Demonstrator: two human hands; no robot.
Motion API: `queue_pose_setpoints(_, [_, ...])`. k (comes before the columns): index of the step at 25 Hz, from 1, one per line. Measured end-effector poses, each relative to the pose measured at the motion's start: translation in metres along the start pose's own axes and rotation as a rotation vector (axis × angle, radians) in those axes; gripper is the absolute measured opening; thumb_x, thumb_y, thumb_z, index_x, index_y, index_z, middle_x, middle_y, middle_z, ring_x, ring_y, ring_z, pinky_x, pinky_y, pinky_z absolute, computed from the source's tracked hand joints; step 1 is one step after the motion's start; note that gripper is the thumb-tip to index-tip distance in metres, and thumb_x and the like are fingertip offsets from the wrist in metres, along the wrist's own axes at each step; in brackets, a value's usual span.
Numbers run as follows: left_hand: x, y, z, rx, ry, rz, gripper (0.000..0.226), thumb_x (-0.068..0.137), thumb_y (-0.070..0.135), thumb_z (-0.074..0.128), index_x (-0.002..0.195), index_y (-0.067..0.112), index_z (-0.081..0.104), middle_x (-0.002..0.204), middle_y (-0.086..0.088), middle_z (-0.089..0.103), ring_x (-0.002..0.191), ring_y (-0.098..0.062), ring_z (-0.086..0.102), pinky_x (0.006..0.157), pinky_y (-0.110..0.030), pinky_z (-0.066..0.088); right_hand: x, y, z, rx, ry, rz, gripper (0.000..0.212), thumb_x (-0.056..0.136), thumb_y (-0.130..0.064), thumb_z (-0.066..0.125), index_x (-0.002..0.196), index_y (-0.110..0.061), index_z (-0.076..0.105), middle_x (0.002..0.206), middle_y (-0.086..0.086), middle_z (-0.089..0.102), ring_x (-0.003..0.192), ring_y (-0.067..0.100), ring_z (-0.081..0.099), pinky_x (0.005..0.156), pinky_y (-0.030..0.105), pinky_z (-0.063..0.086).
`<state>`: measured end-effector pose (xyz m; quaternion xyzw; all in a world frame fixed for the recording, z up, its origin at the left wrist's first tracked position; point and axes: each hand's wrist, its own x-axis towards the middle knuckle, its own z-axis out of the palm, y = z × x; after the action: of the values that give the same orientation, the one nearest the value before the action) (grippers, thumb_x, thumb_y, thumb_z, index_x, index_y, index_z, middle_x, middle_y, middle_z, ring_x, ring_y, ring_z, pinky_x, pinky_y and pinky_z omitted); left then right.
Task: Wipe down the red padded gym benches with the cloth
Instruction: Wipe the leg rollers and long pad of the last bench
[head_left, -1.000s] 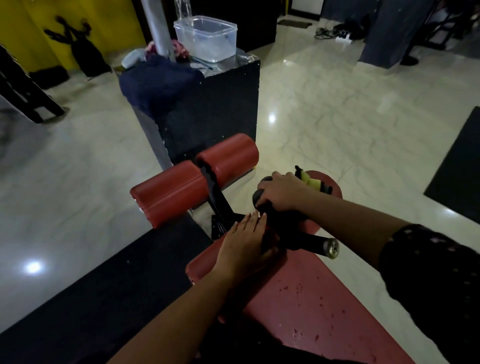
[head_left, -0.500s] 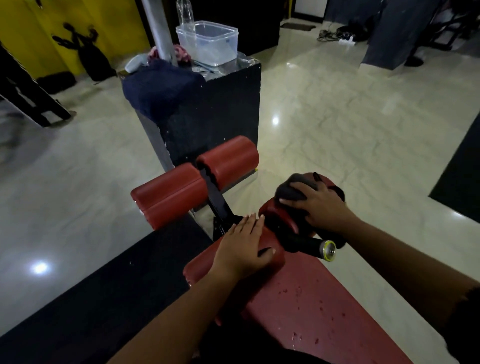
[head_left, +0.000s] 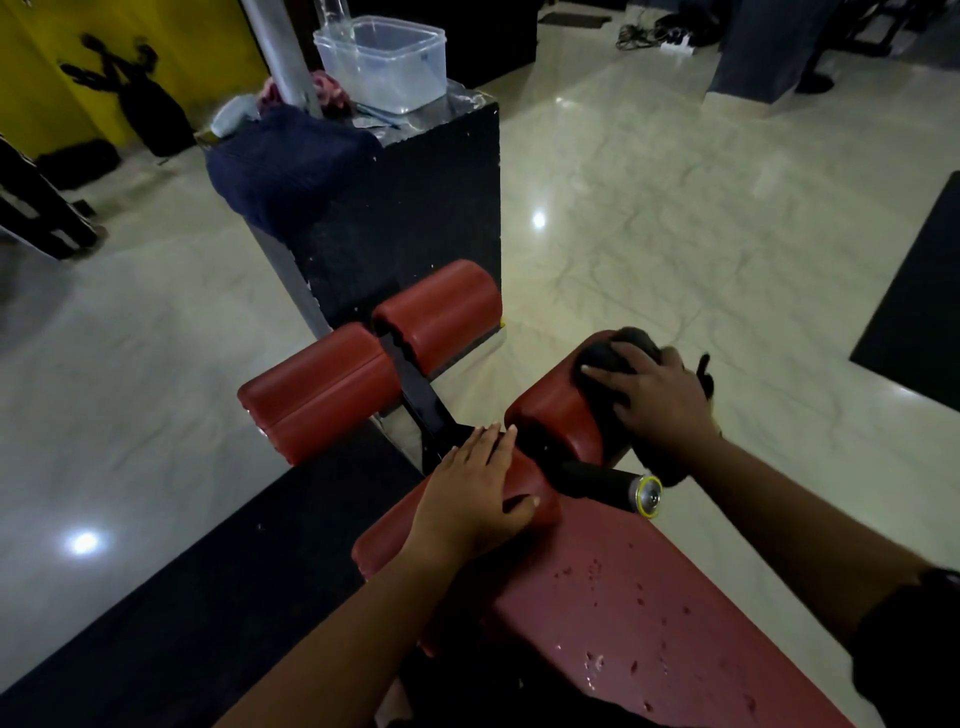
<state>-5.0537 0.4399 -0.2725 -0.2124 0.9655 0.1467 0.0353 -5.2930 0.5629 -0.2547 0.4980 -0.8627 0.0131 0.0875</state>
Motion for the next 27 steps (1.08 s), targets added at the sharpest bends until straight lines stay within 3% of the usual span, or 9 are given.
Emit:
queue_pose_setpoints(2, [0.0,0.001,-0.001,0.021,-0.009,-0.004,0.087,0.094,0.065,0.039,0.157,0.022,-0.002,0.165,-0.002,0.0,0.152,-0.017,-0.002,0.122,-0.037,0.003,0.043,-0.012,-0.019,-0.135,-0.18,-0.163,0.051,0.091,-0.032,0.053,0.136,-0.054,0.044,0.14,-0.007,0.042,0.113,0.033,0.044,0.076,0.039,0.044])
queue_pose_setpoints(4, [0.0,0.0,-0.001,0.049,0.003,0.008,0.087,0.094,0.064,0.041,0.157,0.021,0.0,0.165,-0.004,0.004,0.152,-0.019,0.001,0.124,-0.04,0.008,0.076,-0.029,-0.026,-0.219,-0.281,-0.279,0.044,0.093,-0.033,0.049,0.134,-0.05,0.048,0.133,-0.006,0.047,0.113,0.029,0.045,0.077,0.039,0.043])
queue_pose_setpoints(8, [0.0,0.0,-0.002,0.046,0.001,0.008,0.088,0.093,0.063,0.044,0.158,0.022,0.0,0.165,-0.004,0.004,0.152,-0.018,0.001,0.124,-0.04,0.012,0.106,-0.043,-0.027,-0.16,-0.394,-0.009,0.038,0.091,-0.035,0.053,0.126,-0.018,0.054,0.121,0.005,0.053,0.117,0.029,0.046,0.087,0.044,0.046])
queue_pose_setpoints(13, [-0.001,0.003,-0.004,0.018,-0.008,-0.007,0.086,0.094,0.064,0.04,0.157,0.025,-0.003,0.166,0.0,0.001,0.152,-0.016,-0.002,0.122,-0.037,0.006,0.054,0.0,-0.01,0.033,-0.188,0.105,0.04,0.091,-0.033,0.054,0.13,-0.044,0.056,0.141,-0.001,0.04,0.117,0.038,0.041,0.081,0.045,0.048])
queue_pose_setpoints(17, [-0.001,0.006,-0.008,-0.021,-0.004,-0.016,0.084,0.094,0.06,0.042,0.158,0.026,-0.001,0.166,0.002,0.0,0.151,-0.014,-0.001,0.12,-0.036,0.008,-0.039,0.016,0.042,0.264,0.094,0.282,0.06,0.078,-0.021,0.069,0.134,-0.038,0.057,0.147,0.012,0.04,0.109,0.049,0.046,0.08,0.049,0.048])
queue_pose_setpoints(20, [-0.001,0.006,-0.008,-0.028,-0.005,-0.016,0.083,0.094,0.059,0.041,0.158,0.026,-0.001,0.166,0.002,0.001,0.151,-0.014,-0.001,0.12,-0.035,0.008,-0.08,0.019,0.078,0.466,0.127,0.468,0.063,0.071,-0.02,0.058,0.134,-0.03,0.059,0.145,0.014,0.042,0.108,0.049,0.051,0.088,0.046,0.045])
queue_pose_setpoints(23, [0.0,0.006,-0.007,-0.023,-0.006,-0.017,0.084,0.093,0.06,0.041,0.158,0.027,-0.001,0.165,0.002,0.001,0.151,-0.014,-0.001,0.12,-0.034,0.006,-0.063,0.035,0.071,0.516,0.223,0.531,0.056,0.076,-0.009,0.066,0.13,-0.025,0.063,0.142,0.016,0.046,0.11,0.049,0.053,0.095,0.047,0.043])
queue_pose_setpoints(25, [0.002,0.004,-0.005,-0.014,-0.003,-0.017,0.084,0.093,0.061,0.041,0.158,0.027,-0.001,0.166,0.001,0.001,0.151,-0.014,-0.001,0.121,-0.035,0.005,-0.026,0.041,0.042,0.473,0.19,0.471,0.055,0.081,-0.013,0.068,0.132,-0.033,0.06,0.144,0.009,0.045,0.114,0.045,0.049,0.096,0.044,0.043])
queue_pose_setpoints(27, [0.001,0.004,-0.003,0.001,0.005,-0.01,0.086,0.093,0.063,0.042,0.158,0.026,-0.001,0.165,0.0,0.002,0.152,-0.016,0.0,0.122,-0.036,0.005,0.027,0.038,0.01,0.237,-0.05,0.274,0.05,0.087,-0.028,0.06,0.133,-0.045,0.054,0.143,0.0,0.044,0.119,0.038,0.044,0.091,0.042,0.045])
